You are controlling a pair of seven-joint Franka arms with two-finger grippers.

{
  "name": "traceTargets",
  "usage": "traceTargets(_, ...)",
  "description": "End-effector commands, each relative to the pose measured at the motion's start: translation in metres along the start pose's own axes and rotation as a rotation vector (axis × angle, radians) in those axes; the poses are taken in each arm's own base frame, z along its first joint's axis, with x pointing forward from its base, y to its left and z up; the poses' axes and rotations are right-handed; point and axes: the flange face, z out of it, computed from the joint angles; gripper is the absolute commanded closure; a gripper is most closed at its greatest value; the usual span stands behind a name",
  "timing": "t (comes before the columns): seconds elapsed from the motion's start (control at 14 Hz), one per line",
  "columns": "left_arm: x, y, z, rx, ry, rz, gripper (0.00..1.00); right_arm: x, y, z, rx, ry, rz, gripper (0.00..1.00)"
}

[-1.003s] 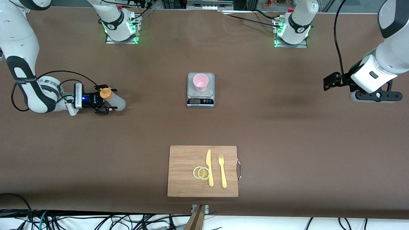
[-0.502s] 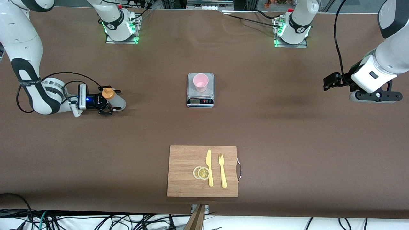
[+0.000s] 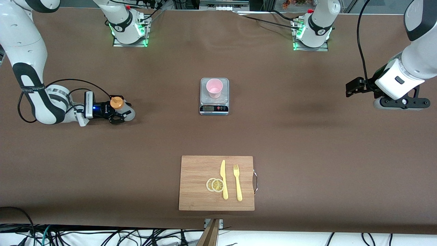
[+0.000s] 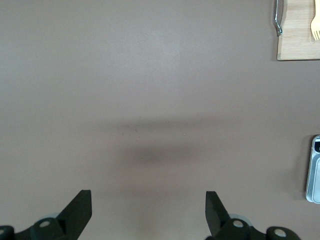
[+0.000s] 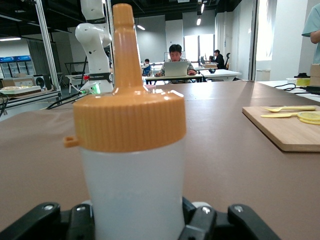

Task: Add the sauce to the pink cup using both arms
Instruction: 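Close the right gripper around the squeeze bottle body, then lift the bottle with the right gripper over the pink cup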

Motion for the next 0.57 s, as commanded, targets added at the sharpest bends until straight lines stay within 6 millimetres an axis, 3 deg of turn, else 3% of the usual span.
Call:
traceTargets(0.0,0.003,-0.003,-0.004,0.006,-0.003,0.001,0.0,0.027,0.025,-0.005,0.0,-0.033,0.008,1.0)
traceTargets(0.29,0.003,-0.005,-0.004,0.004,-0.003,-0.002,0.0,0.078,0.056,0.003,0.0,-0.141,0.067,1.0)
traceTargets(0.5,0.003,-0.006,-0.004,0.004,-0.003,-0.002,0.0,0.139,0.079,0.026,-0.024,-0.263,0.126,1.0)
